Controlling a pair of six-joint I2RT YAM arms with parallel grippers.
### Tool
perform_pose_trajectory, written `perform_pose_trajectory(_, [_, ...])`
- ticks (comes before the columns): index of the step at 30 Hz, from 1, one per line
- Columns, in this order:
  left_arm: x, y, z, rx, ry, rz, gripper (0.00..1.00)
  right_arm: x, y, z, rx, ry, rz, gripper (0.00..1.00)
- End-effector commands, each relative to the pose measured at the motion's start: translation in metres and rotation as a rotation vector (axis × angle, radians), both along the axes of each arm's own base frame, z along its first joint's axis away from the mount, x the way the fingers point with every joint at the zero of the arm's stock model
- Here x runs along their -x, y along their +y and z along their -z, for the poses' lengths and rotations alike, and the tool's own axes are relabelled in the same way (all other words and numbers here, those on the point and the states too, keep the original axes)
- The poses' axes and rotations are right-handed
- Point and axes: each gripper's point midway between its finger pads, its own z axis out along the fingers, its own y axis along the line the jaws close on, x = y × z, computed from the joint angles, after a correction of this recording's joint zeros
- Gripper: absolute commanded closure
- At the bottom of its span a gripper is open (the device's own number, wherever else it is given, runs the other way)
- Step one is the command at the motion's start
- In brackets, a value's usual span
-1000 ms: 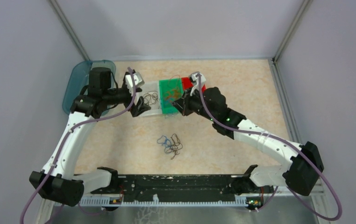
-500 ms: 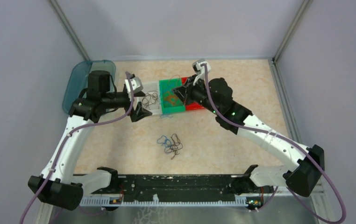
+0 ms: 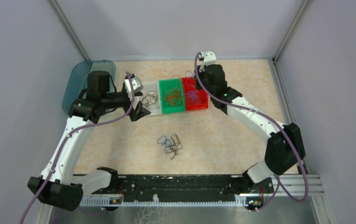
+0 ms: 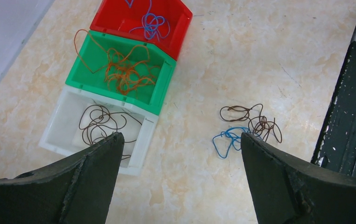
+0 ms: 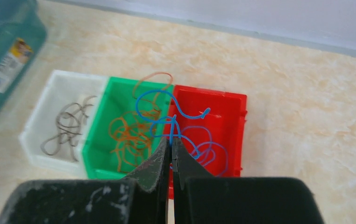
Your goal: Untangle the cables
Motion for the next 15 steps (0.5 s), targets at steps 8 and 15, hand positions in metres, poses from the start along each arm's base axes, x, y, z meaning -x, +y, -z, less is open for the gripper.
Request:
perform_pose_trajectory(8, [-0.002, 0.005, -0.002, -0.024, -0.020, -0.007, 0.00, -0.073, -0.011, 0.053, 0.278, -0.005, 0.124, 1.00])
perform_pose_trajectory(15, [-0.004, 0.007, 0.000, -0.039, -0.028, -0.013, 0.00, -0.085, -0.008, 0.096, 0.367, 0.111, 0.115, 0.76])
